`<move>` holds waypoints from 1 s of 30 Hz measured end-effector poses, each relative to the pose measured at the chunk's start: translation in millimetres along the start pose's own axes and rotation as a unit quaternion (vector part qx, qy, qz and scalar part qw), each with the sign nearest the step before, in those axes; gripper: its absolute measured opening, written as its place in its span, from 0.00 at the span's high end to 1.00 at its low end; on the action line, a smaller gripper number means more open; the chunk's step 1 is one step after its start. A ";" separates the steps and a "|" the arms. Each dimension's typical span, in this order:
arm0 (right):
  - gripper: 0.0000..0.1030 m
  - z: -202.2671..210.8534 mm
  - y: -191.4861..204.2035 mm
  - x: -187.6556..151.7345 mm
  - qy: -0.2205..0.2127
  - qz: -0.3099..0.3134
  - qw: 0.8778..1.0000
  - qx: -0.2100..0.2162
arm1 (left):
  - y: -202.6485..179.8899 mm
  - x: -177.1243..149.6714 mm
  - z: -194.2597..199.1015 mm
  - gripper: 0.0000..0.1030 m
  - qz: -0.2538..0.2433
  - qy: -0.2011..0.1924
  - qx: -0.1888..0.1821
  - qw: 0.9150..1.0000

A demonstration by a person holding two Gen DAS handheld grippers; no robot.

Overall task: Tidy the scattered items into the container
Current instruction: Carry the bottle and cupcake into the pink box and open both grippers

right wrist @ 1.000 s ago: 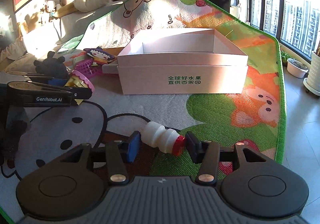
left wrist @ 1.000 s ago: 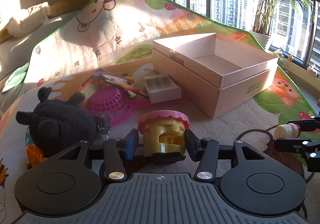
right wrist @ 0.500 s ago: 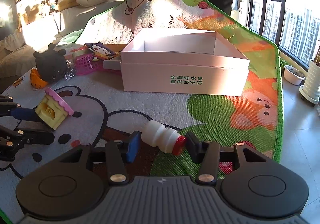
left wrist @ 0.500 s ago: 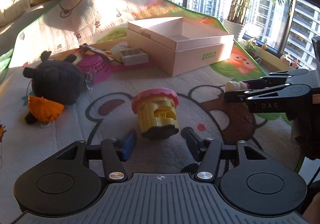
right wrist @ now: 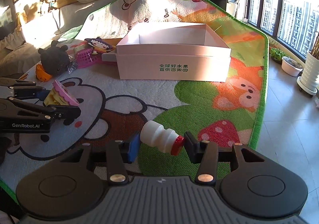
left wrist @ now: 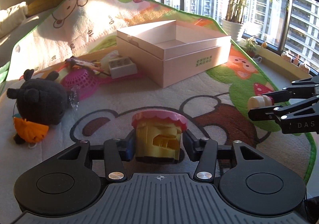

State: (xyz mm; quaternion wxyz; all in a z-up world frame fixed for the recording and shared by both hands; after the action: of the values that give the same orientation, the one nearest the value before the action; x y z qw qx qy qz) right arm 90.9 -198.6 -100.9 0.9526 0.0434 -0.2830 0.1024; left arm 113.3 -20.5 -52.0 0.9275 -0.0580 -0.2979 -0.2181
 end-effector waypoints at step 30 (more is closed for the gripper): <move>0.27 -50.9 -108.1 148.1 -0.059 -0.190 0.979 0.053 | 30.2 107.9 8.6 0.02 -0.031 -0.127 0.026 0.991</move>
State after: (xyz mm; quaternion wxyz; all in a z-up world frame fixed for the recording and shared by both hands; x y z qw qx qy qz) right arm 262.9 -271.6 -65.0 0.9326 0.1523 -0.3199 -0.0683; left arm 200.5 -31.3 18.0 0.8762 -0.0518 -0.4206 -0.2294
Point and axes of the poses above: each gripper's, at about its wrist camera, not at the fingertips, and z roughly against the way its jaws point, y to its left, x to its top, the point moved 8 cm from there along -z, roughly the way its jaws point, and after that the axes turned 15 degrees about y, right-handed, at the moved point
